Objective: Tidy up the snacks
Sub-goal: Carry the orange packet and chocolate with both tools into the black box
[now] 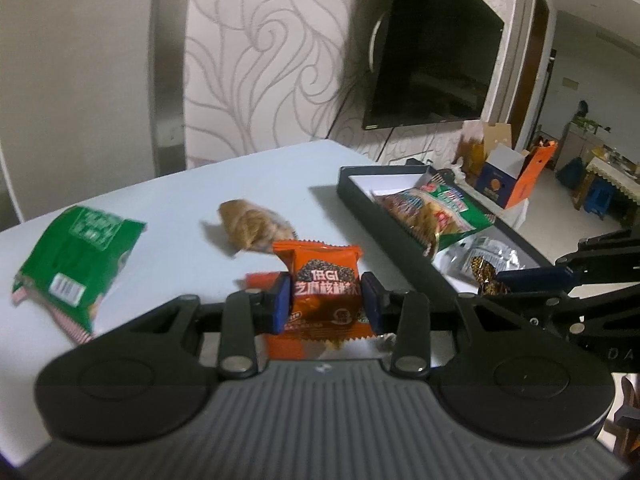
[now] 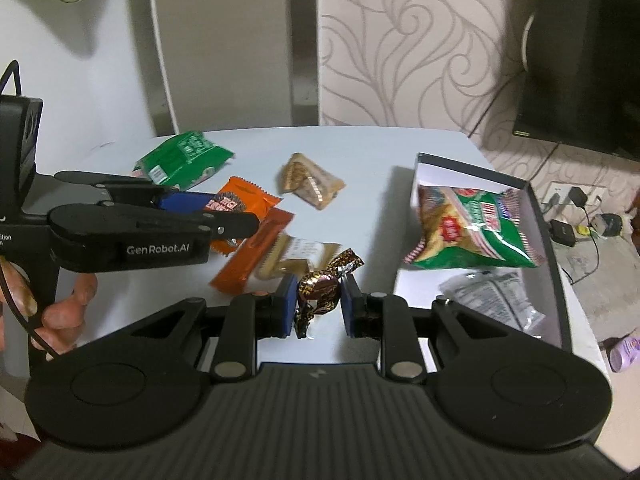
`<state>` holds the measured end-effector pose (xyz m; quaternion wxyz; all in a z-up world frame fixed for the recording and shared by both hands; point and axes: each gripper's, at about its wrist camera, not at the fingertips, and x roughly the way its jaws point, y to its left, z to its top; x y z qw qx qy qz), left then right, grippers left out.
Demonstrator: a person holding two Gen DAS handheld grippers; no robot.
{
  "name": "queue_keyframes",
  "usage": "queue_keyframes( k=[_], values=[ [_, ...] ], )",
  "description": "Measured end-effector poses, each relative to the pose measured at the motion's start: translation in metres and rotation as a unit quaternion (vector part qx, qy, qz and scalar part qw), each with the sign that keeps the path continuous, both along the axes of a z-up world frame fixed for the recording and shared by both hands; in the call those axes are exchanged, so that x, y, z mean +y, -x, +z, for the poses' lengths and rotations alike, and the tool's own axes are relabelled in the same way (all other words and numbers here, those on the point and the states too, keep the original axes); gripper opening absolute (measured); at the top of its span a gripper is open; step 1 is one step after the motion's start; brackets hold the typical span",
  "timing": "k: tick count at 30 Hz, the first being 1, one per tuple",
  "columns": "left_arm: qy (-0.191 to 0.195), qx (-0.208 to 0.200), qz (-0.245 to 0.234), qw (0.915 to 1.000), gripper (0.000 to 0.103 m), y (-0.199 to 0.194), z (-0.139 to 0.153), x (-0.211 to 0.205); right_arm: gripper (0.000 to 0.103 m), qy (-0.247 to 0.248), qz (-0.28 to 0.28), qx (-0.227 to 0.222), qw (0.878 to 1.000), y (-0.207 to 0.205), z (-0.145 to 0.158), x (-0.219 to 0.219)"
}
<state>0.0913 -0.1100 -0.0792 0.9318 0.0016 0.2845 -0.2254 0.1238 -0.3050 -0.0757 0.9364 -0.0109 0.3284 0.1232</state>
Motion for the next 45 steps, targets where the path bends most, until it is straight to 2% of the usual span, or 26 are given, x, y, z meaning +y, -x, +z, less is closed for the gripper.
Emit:
queue_keyframes(
  k=[23, 36, 45],
  values=[
    [0.012, -0.008, -0.063, 0.9979, 0.041, -0.022, 0.005, -0.099, 0.027, 0.001, -0.062, 0.007, 0.998, 0.006, -0.006, -0.086],
    [0.002, 0.005, -0.078, 0.9969, 0.041, -0.035, -0.009, -0.151, 0.027, 0.004, -0.056, 0.014, 0.998, 0.001, -0.011, -0.123],
    [-0.013, 0.017, -0.065, 0.9976, 0.041, -0.058, -0.024, -0.171, 0.027, 0.008, -0.04, 0.021, 0.999, -0.008, -0.017, -0.14]
  ],
)
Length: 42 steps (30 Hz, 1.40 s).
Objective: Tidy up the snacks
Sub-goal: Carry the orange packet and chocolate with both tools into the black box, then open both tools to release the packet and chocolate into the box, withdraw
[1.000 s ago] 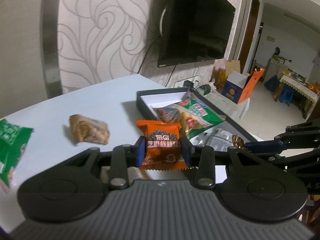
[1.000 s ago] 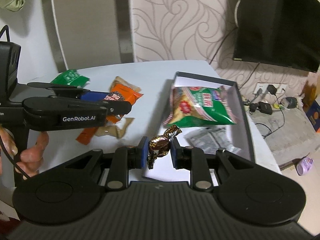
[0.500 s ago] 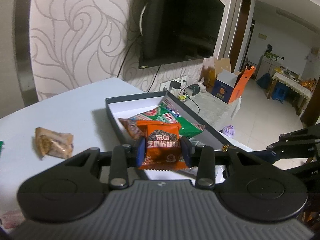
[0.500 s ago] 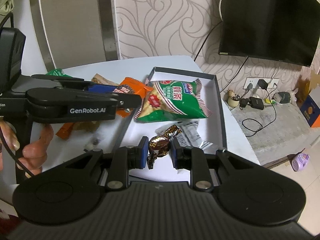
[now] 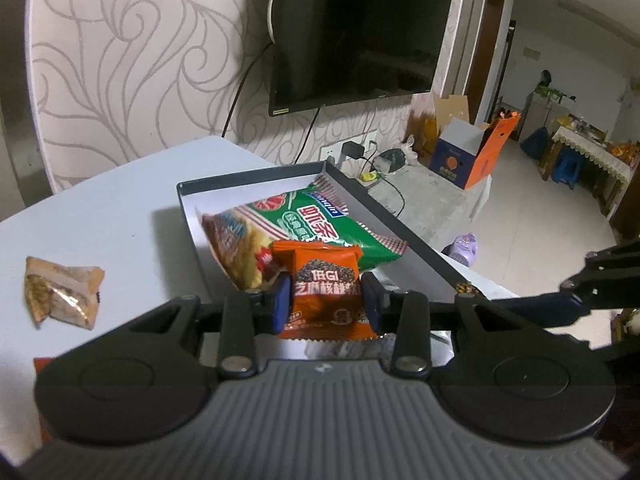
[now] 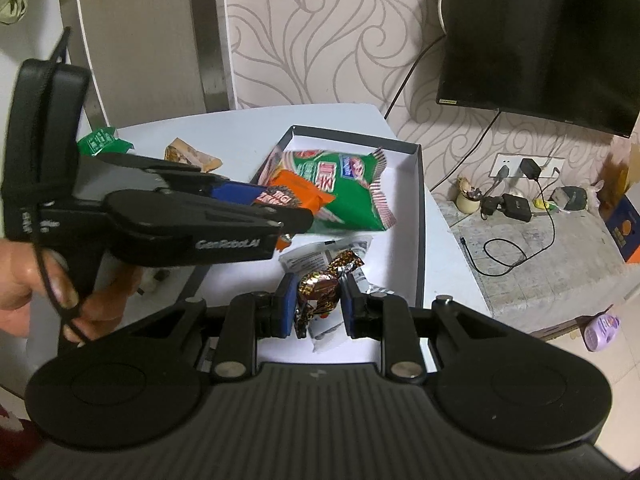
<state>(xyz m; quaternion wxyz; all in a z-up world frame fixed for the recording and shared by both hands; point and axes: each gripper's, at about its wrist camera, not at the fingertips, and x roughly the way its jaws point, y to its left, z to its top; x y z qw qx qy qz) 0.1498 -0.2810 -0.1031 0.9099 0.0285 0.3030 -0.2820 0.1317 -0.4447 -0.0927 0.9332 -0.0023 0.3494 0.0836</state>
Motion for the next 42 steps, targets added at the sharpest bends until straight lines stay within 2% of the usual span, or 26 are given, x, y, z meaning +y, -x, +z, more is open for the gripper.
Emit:
queue_keyframes(
  k=[13, 42],
  values=[
    [-0.016, -0.009, 0.013, 0.9997, 0.041, -0.033, -0.002, -0.008, 0.027, -0.004, 0.019, 0.004, 1.0, -0.025, -0.008, -0.006],
    [-0.007, 0.001, 0.008, 0.9999, 0.041, -0.032, -0.006, 0.001, 0.027, -0.005, 0.027, 0.022, 0.999, -0.038, -0.017, -0.004]
  ],
)
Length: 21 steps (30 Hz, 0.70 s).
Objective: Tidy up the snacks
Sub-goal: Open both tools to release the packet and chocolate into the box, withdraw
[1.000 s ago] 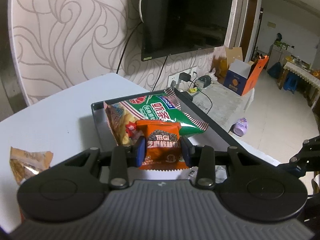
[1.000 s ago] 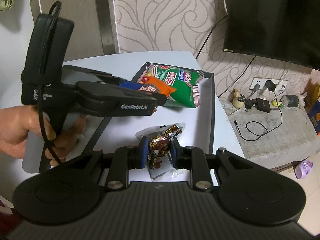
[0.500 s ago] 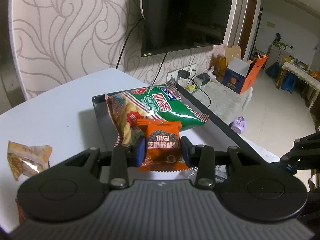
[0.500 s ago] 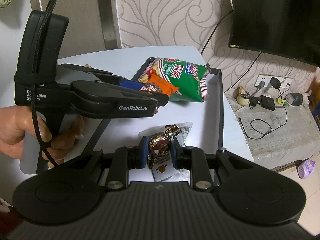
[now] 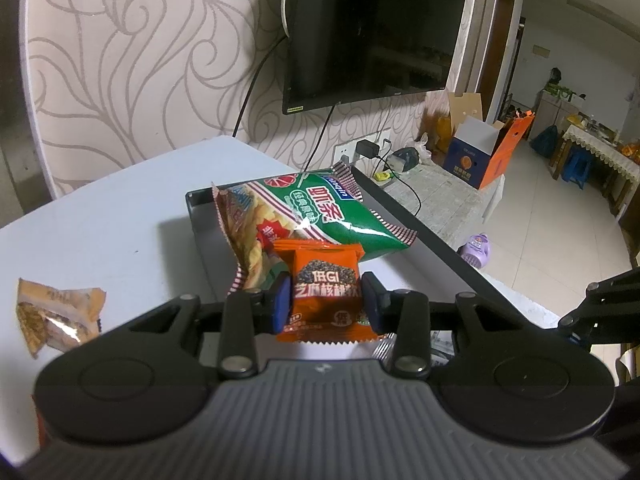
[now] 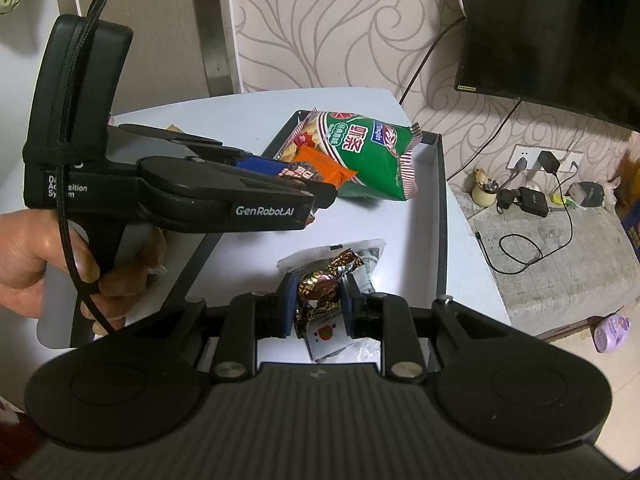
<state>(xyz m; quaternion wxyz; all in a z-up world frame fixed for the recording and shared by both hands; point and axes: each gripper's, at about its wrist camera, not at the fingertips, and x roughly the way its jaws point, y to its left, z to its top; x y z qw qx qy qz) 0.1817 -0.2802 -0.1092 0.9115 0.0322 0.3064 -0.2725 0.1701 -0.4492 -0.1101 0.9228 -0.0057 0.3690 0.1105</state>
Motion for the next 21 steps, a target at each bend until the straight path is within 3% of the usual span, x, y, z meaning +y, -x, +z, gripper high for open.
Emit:
queue_keyframes(
  k=[7, 11, 18, 20, 21],
  values=[
    [0.008, -0.002, -0.005, 1.0, 0.043, 0.004, 0.002, 0.004, 0.027, 0.0, 0.001, -0.003, 1.0, 0.001, 0.0, 0.001],
    [0.016, -0.009, 0.001, 0.9998, 0.062, 0.01, 0.004, 0.009, 0.028, -0.002, -0.004, -0.009, 1.0, 0.003, 0.001, 0.001],
    [0.016, -0.025, -0.005, 0.9995, 0.071, 0.023, 0.011, 0.011, 0.029, -0.008, -0.011, -0.013, 1.0, 0.01, 0.005, 0.003],
    [0.016, -0.024, -0.005, 0.9996, 0.071, 0.025, 0.011, 0.012, 0.041, -0.01, -0.015, -0.015, 1.0, 0.012, 0.006, 0.004],
    [0.017, -0.022, -0.004, 0.9996, 0.071, 0.026, 0.011, 0.013, 0.052, -0.011, -0.018, -0.016, 1.0, 0.014, 0.006, 0.004]
  ],
)
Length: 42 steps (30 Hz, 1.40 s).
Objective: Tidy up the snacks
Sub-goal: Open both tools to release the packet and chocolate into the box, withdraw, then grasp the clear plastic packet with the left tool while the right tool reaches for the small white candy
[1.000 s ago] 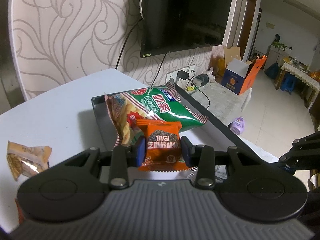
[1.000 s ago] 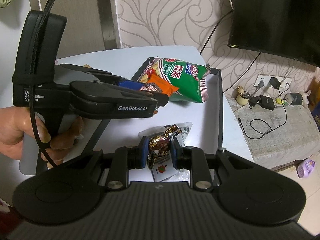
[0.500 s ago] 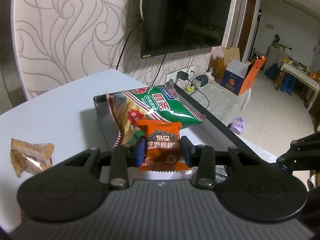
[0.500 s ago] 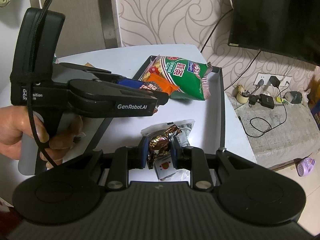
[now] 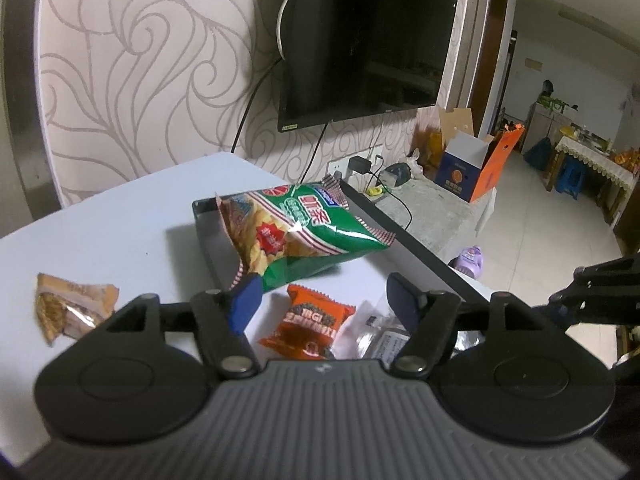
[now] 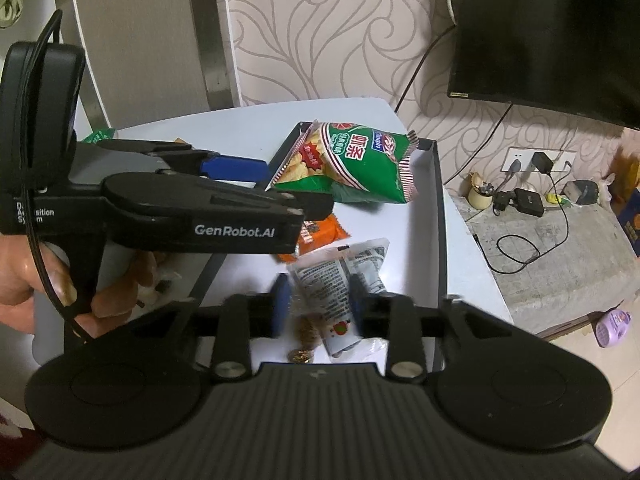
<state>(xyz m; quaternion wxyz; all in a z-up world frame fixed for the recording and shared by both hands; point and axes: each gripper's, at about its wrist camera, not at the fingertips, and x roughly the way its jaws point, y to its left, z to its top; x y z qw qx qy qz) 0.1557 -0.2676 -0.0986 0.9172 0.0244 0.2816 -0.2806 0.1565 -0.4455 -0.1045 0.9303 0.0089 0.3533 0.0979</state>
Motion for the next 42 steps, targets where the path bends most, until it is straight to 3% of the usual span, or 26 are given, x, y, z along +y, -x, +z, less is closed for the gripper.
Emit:
queue_keyframes(
  k=[13, 21, 26, 32, 42],
  values=[
    [0.004, -0.003, 0.011, 0.9999, 0.071, 0.018, 0.002, 0.011, 0.063, -0.004, 0.004, -0.01, 1.0, 0.016, 0.008, 0.005],
    [0.015, -0.023, 0.041, 0.9988, 0.071, 0.037, 0.005, 0.019, 0.065, -0.002, 0.025, -0.012, 1.0, 0.008, 0.008, 0.007],
    [0.03, -0.026, 0.078, 0.9962, 0.071, 0.045, 0.006, 0.051, 0.065, 0.007, 0.033, -0.018, 0.999, 0.003, 0.009, 0.022],
    [0.02, -0.018, 0.103, 0.9943, 0.071, 0.053, 0.005, 0.102, 0.064, 0.018, 0.026, -0.019, 0.999, 0.004, 0.012, 0.055],
    [-0.014, -0.027, 0.092, 0.9953, 0.071, 0.068, -0.003, 0.17, 0.064, -0.005, 0.025, -0.022, 0.999, 0.006, 0.018, 0.1]
  ],
)
